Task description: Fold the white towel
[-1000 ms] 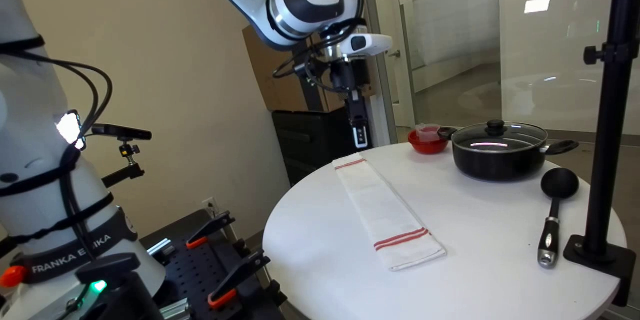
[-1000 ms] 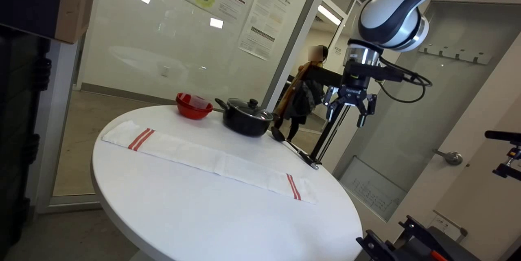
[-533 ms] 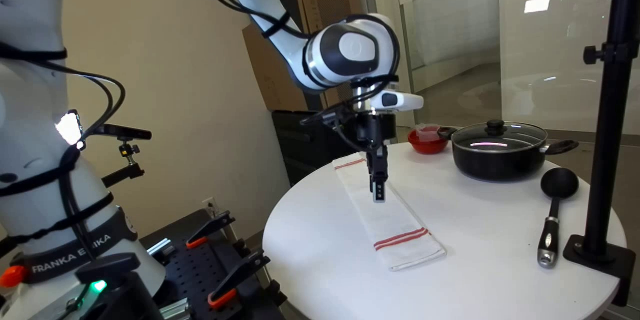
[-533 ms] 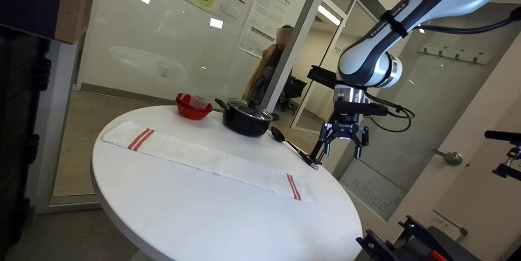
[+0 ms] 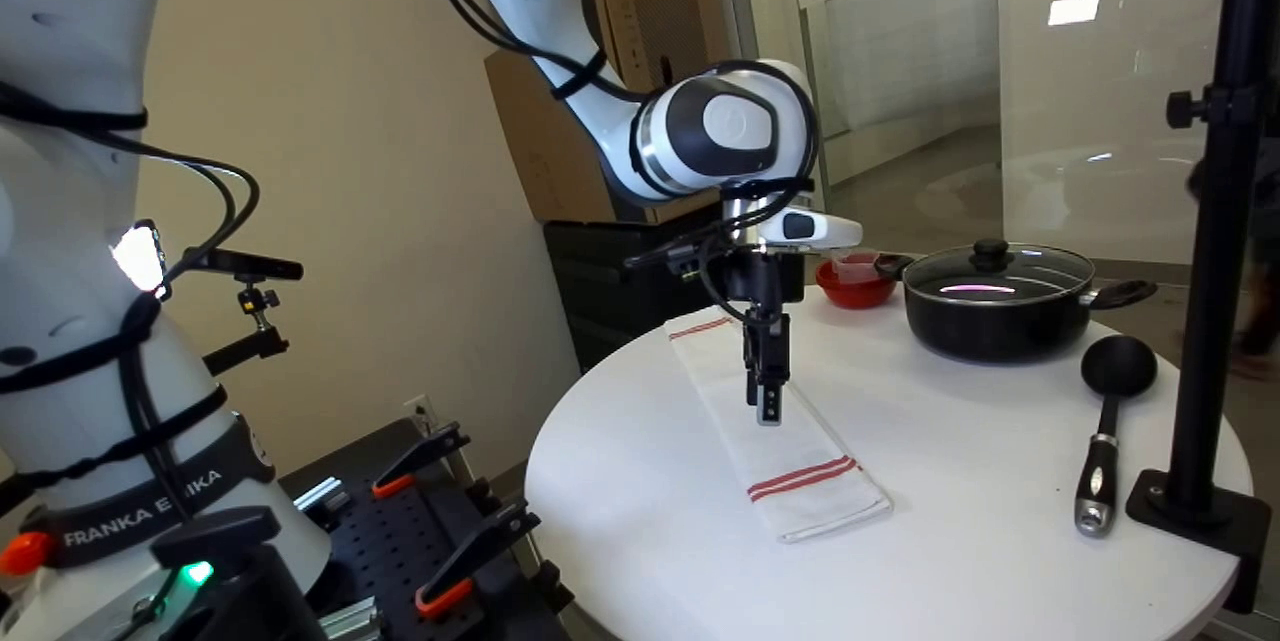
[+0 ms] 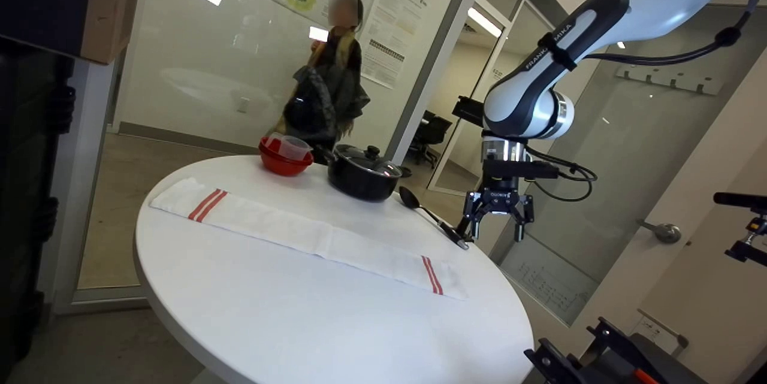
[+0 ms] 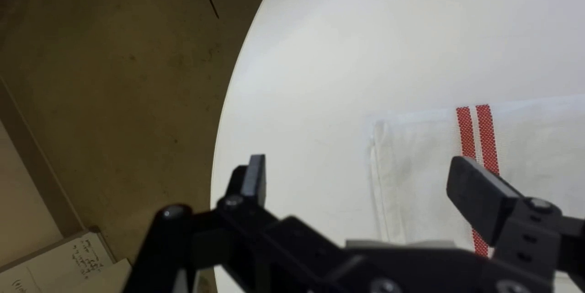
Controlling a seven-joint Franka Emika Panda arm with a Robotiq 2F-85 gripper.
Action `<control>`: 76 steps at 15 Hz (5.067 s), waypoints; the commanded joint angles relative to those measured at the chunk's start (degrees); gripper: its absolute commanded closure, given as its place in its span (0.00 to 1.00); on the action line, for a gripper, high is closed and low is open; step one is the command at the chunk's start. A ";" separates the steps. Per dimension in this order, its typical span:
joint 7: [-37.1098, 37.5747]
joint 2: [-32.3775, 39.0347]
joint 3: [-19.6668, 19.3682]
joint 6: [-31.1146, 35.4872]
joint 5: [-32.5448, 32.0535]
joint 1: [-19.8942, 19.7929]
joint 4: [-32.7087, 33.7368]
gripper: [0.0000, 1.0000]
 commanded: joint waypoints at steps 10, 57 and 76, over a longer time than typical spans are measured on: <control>5.11 13.69 -2.05 0.22 3.86 4.94 7.42 0.00; -36.71 -0.82 8.91 -2.63 28.40 -18.84 2.29 0.98; -28.79 -19.75 -2.05 -2.65 25.07 -13.24 -6.66 0.98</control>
